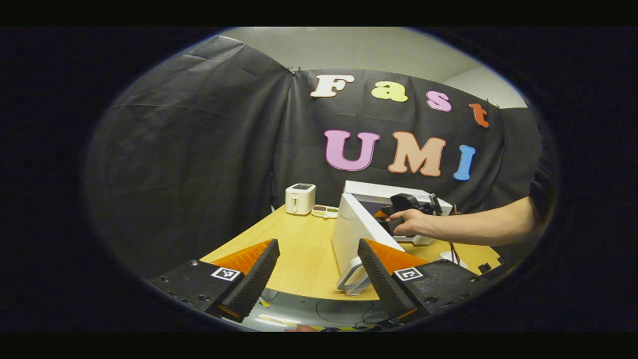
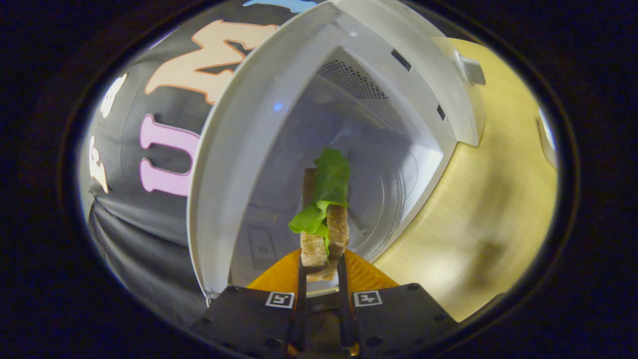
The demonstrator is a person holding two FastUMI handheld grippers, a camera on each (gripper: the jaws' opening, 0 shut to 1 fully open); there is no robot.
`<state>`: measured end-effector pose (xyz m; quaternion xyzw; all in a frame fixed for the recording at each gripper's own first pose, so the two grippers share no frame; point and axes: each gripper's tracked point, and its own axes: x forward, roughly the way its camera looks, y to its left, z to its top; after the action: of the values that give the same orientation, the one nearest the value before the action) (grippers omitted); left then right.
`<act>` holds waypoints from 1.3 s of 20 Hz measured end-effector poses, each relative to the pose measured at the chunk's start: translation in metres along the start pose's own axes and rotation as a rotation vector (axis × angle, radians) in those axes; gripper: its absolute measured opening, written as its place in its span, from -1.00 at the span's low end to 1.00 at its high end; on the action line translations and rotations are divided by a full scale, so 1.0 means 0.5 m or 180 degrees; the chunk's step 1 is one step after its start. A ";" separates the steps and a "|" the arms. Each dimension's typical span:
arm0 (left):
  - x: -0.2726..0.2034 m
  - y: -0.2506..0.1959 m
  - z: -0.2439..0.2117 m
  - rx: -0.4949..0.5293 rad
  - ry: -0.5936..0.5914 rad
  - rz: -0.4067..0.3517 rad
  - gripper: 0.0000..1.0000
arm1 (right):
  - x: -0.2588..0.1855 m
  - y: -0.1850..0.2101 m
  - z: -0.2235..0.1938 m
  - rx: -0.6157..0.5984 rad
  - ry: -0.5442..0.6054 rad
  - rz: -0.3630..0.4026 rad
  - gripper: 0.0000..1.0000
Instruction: Open the microwave oven with the left hand, put the food in, and close the microwave oven.
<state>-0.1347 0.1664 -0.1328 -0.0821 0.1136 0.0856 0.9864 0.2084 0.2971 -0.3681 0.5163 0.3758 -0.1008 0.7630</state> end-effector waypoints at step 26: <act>-0.028 0.029 -0.047 -0.0170 0.0135 0.0240 0.93 | 0.042 -0.048 0.005 0.0922 0.0060 -0.0298 0.59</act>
<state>-0.1556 0.1741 -0.1541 -0.1059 0.1351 0.1240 0.9773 0.2109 0.2891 -0.3990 0.6037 0.3881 -0.1846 0.6714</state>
